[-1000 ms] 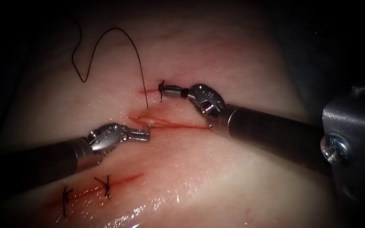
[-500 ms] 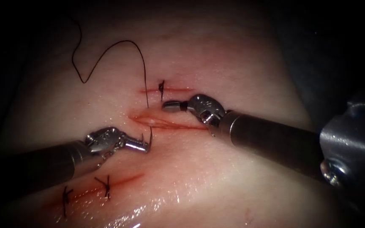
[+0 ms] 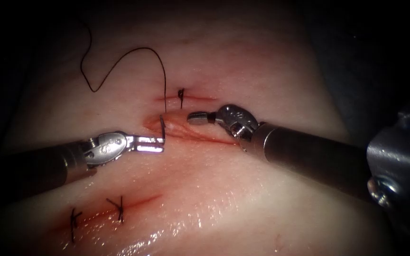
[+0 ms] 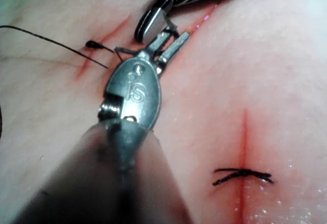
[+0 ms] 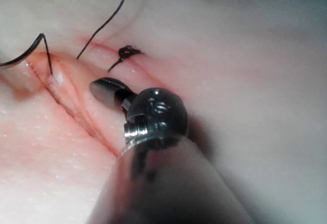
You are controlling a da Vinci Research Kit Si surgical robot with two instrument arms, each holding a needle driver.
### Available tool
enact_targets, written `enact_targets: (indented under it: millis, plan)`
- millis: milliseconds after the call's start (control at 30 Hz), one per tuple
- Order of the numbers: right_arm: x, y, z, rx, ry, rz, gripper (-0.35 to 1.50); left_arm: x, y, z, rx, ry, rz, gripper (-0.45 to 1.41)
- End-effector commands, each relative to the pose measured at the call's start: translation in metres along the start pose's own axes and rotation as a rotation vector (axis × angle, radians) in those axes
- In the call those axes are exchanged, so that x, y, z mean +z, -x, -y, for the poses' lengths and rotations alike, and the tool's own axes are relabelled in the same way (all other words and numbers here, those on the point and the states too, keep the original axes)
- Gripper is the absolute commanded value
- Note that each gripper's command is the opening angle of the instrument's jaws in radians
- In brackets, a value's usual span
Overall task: Wound Closure
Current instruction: Use the left needle driver to pull the needle through the wound, then pass the needle back to the right needle driver.
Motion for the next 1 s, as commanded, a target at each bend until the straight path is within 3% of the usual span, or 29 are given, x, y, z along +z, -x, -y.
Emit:
enact_targets:
  millis: [33, 300, 600, 767, 1000]
  plan:
    - [0.0011, -0.0003, -0.0003, 0.006, -0.003, -0.003, -0.23, 0.0006, 0.0004, 0.0006, 0.005, -0.008, 0.0, -0.45]
    - [0.0014, 0.0007, -0.0005, 0.042, 0.0, 0.014, -0.25, 0.0006, -0.0006, 0.0029, 0.059, -0.057, 0.029, -0.45]
    - [0.0018, 0.0017, -0.0007, 0.06, 0.002, 0.026, -0.33, 0.0005, -0.0018, 0.0043, 0.074, -0.053, 0.03, -0.45]
    - [0.0019, 0.0018, -0.0007, 0.065, 0.004, 0.028, -0.35, 0.0004, -0.0041, 0.0059, 0.008, -0.044, 0.014, -0.45]
    - [0.0019, 0.0018, -0.0007, 0.072, 0.004, 0.028, -0.35, 0.0004, -0.0049, 0.007, 0.074, -0.051, 0.014, -0.45]
